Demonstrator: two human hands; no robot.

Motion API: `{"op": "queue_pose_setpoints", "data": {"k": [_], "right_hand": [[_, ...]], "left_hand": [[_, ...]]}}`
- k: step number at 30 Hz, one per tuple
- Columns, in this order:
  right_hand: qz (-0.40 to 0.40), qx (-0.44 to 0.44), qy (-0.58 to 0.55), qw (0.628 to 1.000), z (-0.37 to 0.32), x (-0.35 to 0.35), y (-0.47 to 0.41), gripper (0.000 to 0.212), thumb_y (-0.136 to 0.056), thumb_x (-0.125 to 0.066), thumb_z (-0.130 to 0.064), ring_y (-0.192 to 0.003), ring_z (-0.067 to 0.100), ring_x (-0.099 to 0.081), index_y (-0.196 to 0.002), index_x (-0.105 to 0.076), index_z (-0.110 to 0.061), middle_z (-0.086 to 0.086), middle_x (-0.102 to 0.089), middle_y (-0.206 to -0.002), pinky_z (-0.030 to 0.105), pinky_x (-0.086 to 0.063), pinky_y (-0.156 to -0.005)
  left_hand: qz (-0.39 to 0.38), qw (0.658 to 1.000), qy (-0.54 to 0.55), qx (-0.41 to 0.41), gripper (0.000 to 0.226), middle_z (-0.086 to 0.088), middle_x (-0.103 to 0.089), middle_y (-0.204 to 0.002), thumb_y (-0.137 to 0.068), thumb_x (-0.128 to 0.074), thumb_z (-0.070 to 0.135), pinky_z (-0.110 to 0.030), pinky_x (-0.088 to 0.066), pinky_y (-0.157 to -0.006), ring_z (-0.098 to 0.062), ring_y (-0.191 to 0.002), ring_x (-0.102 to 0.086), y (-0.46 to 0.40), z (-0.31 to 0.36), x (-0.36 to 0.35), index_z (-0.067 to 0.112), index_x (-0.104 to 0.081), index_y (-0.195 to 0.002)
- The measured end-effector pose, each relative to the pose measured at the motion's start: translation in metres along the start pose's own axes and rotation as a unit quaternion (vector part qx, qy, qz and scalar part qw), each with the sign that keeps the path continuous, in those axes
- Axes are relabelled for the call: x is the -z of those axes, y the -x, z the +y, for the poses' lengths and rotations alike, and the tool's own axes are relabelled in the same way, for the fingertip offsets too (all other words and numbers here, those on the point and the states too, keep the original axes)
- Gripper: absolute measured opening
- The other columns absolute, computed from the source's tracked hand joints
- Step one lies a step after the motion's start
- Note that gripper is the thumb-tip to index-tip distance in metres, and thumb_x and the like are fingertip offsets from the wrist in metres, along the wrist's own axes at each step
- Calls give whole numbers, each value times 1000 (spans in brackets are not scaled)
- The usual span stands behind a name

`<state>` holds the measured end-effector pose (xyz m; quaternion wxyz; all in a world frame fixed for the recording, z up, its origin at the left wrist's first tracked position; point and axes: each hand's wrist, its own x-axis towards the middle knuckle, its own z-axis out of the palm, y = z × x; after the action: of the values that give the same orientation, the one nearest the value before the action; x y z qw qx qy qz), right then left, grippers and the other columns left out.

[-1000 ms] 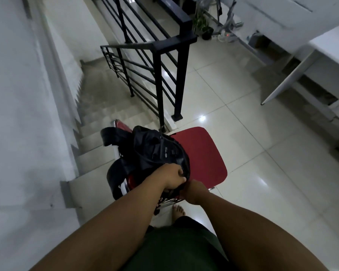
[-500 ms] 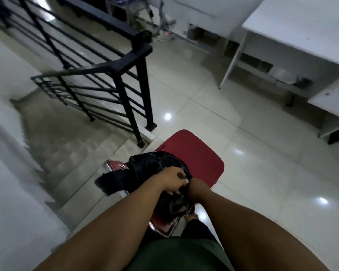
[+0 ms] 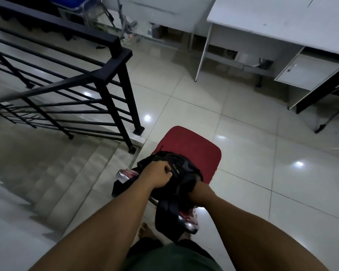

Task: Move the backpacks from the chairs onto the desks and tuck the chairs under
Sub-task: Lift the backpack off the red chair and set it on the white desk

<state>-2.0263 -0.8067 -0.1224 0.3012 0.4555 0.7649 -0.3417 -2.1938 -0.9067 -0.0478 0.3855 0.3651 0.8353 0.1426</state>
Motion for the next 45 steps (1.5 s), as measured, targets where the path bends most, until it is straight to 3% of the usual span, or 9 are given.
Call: {"op": "queue_pose_setpoints", "data": {"k": [6,9,12,20,26,32,37,40,45], "right_hand": [[3,9,-20,1000,-2,-3,8,36,-90,-50,-27,-97,32,-65,-117,-59,-6,14,-67,-112,31,-43,-70],[-2,-3,-30,1000,5,-7,1,45,-84,-47,-32,-87,30,-63,-118,-58,-5,14,-67,-107,32,-46,-68],[3,-3,-31,1000,-2,-1,7,34,-89,-48,-27,-82,26,-59,-114,-60,-7,12,-67,-104,32,-44,-68],[48,-77,-109,990,-15,-15,20,51,-85,-49,-25,-104,33,-63,-131,-50,-2,16,-65,-117,33,-45,-72],[82,-107,-147,980,-24,-18,31,50,-88,-48,-21,-109,34,-62,-136,-45,-4,17,-63,-123,35,-46,-79],[92,-117,-164,975,-28,-20,38,48,-88,-49,-22,-112,35,-60,-132,-47,-5,18,-61,-124,37,-46,-85],[132,-134,-183,965,-33,-21,55,48,-86,-49,-26,-110,35,-60,-130,-47,-8,15,-60,-124,39,-49,-89],[194,-134,-197,952,-37,-25,67,41,-87,-49,-26,-108,35,-60,-124,-48,-8,14,-57,-122,37,-45,-83],[132,-62,-222,964,-36,-23,80,30,-92,-45,-27,-85,31,-60,-84,-64,-6,14,-65,-90,32,-41,-70]], "left_hand": [[-22,996,-89,-22,20,5,-69,-102,-90,-59,38,-37,-53,-88,-19,-98,-64,3,3,-16,28,-66,-106],[17,998,-53,-24,16,9,-69,-97,-90,-58,34,-35,-54,-84,-15,-91,-65,4,1,-17,32,-66,-104],[31,999,-20,-26,14,10,-69,-96,-91,-58,34,-33,-54,-81,-13,-88,-65,2,0,-14,32,-66,-102],[-60,994,-72,-50,23,5,-70,-104,-89,-61,36,-34,-53,-89,-17,-97,-65,-4,-4,-10,28,-67,-109],[73,991,-63,-92,9,9,-69,-88,-87,-59,25,-35,-48,-91,-16,-92,-63,2,-11,-6,29,-67,-89],[99,986,-89,-104,14,4,-66,-98,-86,-58,24,-40,-50,-90,-21,-98,-59,8,-17,4,24,-70,-92],[170,970,-173,22,33,-6,-57,-119,-88,-53,33,-39,-42,-95,-27,-113,-52,19,-23,12,17,-60,-116],[112,969,-189,111,51,-9,-61,-121,-91,-47,47,-40,-46,-92,-28,-110,-59,21,-31,25,14,-50,-130],[-40,976,-204,59,61,-8,-62,-124,-87,-54,61,-35,-50,-92,-28,-113,-60,14,-26,49,15,-56,-127]]}}
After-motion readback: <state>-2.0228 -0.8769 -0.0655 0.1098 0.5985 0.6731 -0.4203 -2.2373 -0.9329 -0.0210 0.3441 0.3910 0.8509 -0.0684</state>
